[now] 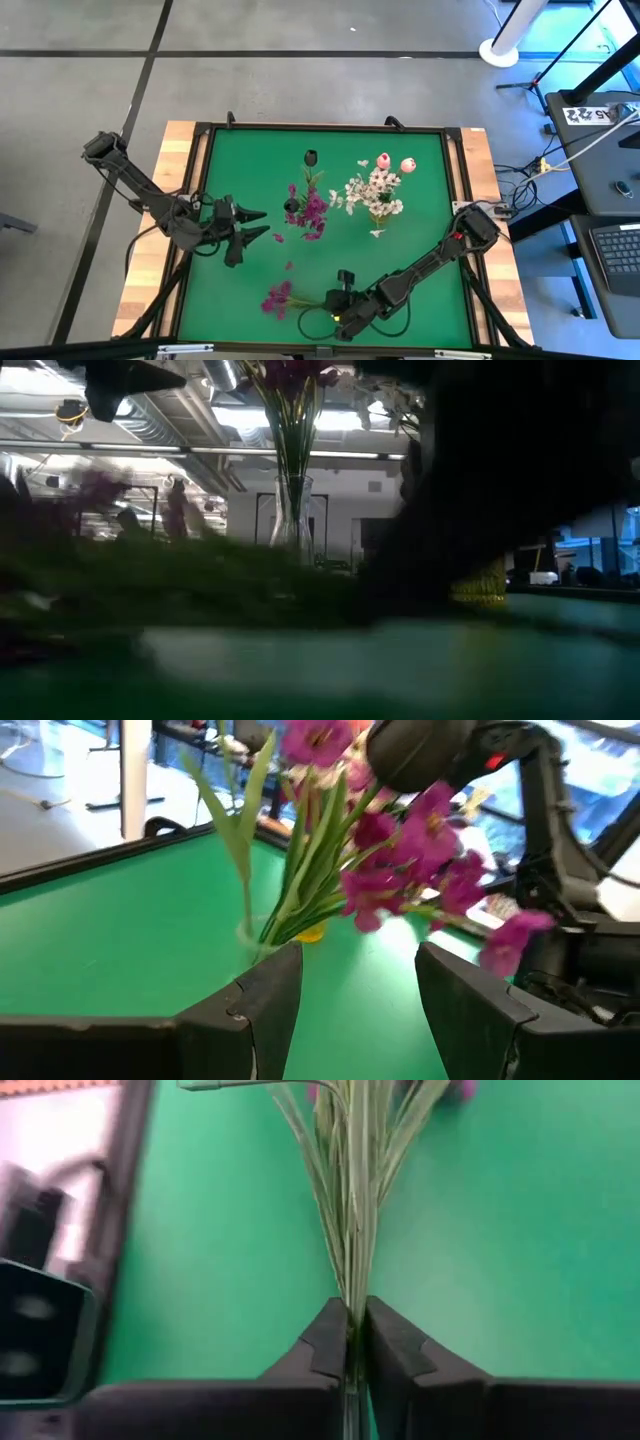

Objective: Sort flowers into vase by color
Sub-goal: Put the violet flower into the transparent vase

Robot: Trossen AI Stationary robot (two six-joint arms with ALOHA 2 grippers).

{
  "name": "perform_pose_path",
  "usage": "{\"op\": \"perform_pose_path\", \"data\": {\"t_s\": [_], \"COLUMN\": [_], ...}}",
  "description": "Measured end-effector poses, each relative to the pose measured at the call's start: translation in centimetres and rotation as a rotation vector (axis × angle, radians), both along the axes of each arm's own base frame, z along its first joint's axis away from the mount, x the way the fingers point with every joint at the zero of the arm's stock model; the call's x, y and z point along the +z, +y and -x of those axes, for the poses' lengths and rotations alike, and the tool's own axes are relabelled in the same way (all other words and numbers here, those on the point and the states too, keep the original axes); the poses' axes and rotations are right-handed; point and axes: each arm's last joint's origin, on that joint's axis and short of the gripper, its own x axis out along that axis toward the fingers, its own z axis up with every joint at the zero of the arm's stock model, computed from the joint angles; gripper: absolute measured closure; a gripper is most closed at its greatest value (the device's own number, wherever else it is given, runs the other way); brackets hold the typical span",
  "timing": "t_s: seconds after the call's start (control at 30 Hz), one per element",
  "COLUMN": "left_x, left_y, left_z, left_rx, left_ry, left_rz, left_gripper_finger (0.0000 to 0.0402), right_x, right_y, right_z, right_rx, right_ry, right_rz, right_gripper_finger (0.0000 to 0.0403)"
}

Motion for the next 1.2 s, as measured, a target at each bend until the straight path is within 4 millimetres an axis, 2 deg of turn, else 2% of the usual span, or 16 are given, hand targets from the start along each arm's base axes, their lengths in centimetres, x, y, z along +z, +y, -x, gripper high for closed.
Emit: {"op": "perform_pose_path", "data": {"t_s": [0.1, 0.2, 0.33, 0.47, 0.6, 0.7, 0.83, 1.2], "left_x": [1.3, 3.1, 6.3, 10.4, 12.5, 12.7, 12.0, 9.9], "left_y": [0.0, -0.3, -0.8, -1.1, -1.3, -1.3, -1.8, -3.9], "left_z": [0.0, 0.4, 1.4, 3.0, 4.1, 4.3, 3.9, 2.1], "left_rx": [-0.036, -0.083, -0.145, -0.211, -0.216, -0.186, -0.183, -0.191], "left_ry": [-0.047, -0.085, -0.138, -0.220, -0.232, -0.220, -0.173, -0.080], "left_rz": [0.007, 0.002, -0.040, -0.067, -0.146, -0.162, -0.197, -0.286], "left_gripper_finger": [0.0209, 0.0209, 0.0209, 0.0209, 0.0209, 0.0209, 0.0209, 0.0209], "right_x": [1.9, 3.8, 6.1, 8.5, 11.3, 13.5, 15.9, 21.6], "right_y": [0.0, -0.1, 0.3, 0.7, 1.2, 1.7, 1.9, 0.0], "right_z": [0.0, 0.3, 1.1, 2.3, 3.6, 4.3, 4.7, 5.0], "right_rx": [0.019, 0.037, 0.062, 0.066, 0.032, 0.033, 0.049, -0.094], "right_ry": [-0.052, -0.100, -0.165, -0.246, -0.376, -0.495, -0.625, -0.889], "right_rz": [-0.008, 0.003, 0.040, 0.090, 0.185, 0.249, 0.310, 0.484], "right_gripper_finger": [0.0367, 0.0370, 0.0391, 0.0389, 0.0374, 0.0377, 0.0390, 0.0385]}}
